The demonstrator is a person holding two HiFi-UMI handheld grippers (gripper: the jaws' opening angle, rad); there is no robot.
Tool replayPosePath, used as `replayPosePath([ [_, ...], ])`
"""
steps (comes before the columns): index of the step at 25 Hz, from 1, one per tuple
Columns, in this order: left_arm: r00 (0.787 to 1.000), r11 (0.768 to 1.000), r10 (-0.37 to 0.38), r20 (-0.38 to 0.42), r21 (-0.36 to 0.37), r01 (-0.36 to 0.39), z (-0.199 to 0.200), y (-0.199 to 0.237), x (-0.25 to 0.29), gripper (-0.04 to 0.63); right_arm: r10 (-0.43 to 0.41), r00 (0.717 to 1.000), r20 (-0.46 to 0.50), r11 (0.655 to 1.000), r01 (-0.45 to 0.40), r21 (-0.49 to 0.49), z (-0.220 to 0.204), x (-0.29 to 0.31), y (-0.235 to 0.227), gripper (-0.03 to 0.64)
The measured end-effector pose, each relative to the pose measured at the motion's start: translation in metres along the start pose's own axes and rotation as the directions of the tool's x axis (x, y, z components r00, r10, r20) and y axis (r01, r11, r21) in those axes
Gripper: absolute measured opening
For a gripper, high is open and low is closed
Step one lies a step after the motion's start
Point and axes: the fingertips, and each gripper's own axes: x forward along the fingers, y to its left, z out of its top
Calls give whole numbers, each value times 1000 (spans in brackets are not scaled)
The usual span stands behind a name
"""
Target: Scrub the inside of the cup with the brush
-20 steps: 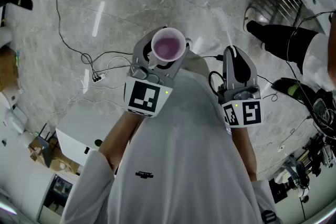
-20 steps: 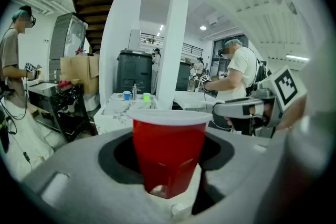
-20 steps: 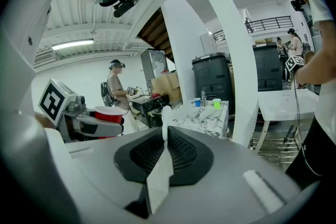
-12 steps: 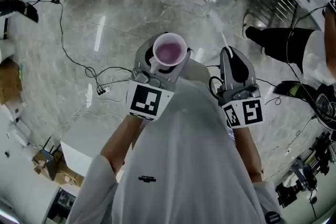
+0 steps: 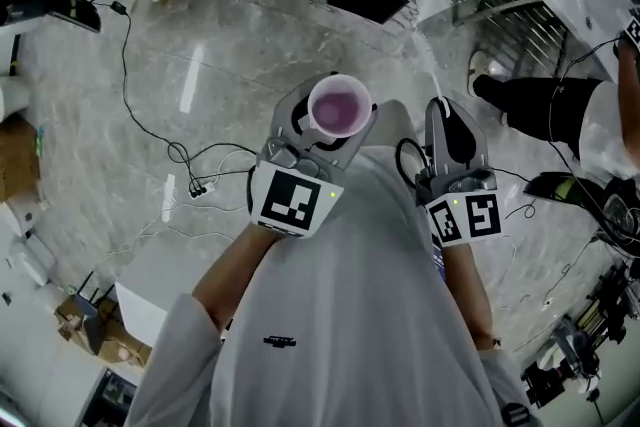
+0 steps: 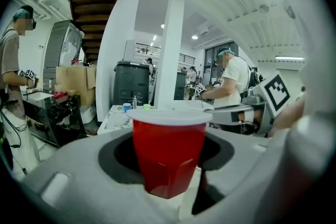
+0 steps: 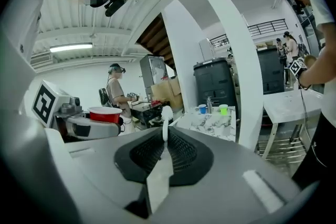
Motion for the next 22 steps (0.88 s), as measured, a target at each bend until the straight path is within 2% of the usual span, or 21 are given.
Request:
replayPosePath([
  [2,1000,999,-22,-11,25,23,0,6,4,265,-11,1000,-2,1000,11,0,2,7,-3,28],
  [5,999,1000,-29,-32,8,30,-1,21,25,265,-21,1000,-5,1000,21,-6,10,30,-24,28],
  [11,998,1000,-12,-59,7,13,16,62,112,265,-8,1000,-1,1000,8,13,33,100,-94,28],
  [15,998,999,42,-56,18,-41,60,98,177,265,66,998,0,998,-66,6,72,157,-136,28],
  [19,993,993,120,-22,7,-120,101,131,229,265,182,983,7,979,-180,-93,111,204,-159,28],
  [22,979,979,201,25,18,-202,126,156,257,265,245,969,5,959,-242,-146,126,232,-175,28],
])
